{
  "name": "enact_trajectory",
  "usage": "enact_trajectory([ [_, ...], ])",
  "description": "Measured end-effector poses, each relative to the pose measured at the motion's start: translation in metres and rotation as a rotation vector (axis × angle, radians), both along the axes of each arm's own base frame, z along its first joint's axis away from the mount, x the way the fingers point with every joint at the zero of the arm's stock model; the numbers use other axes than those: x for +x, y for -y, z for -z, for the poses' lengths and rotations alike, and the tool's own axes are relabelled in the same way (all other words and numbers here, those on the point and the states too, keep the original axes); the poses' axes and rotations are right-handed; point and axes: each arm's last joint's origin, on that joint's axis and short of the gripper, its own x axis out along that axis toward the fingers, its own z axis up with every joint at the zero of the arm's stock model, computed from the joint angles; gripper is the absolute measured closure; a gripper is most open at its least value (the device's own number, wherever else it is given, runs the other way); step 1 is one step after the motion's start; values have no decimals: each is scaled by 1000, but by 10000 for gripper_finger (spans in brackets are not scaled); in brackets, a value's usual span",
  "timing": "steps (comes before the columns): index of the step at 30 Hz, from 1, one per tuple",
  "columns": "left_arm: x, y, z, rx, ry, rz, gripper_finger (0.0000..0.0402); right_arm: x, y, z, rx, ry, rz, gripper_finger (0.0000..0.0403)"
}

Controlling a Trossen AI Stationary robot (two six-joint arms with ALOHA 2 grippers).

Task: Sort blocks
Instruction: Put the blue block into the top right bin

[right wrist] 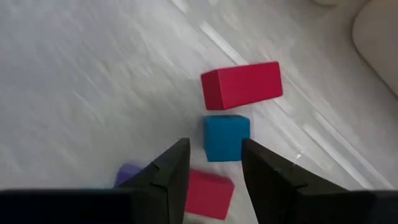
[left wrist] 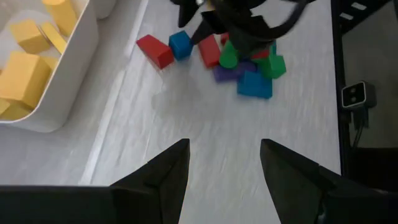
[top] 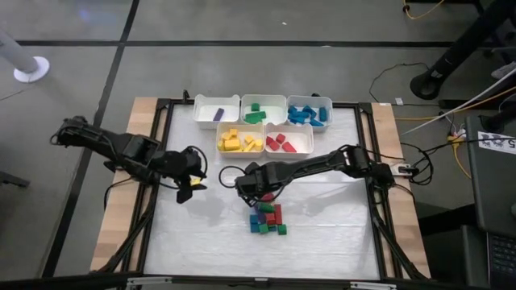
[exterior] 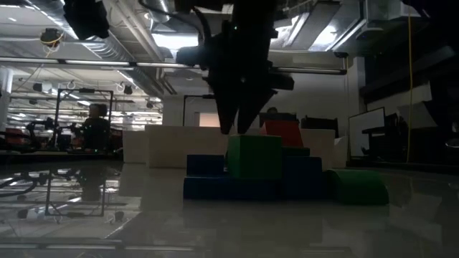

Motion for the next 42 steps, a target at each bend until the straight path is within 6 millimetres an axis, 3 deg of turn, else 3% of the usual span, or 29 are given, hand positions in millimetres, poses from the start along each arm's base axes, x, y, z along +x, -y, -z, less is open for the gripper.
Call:
enact_trajectory([
  [6,0,4,3,-3,9,17,218,4,1,18,24,-48,-34,258],
  [13,2,4,1,2,34,21,218,2,3,20,-64,-73,-28,258],
  [24,3,4,1,19,40,21,218,6,1,36,-25,-101,-50,258],
  [42,3,4,1,8,40,8,218,7,1,38,-39,-104,-50,258],
])
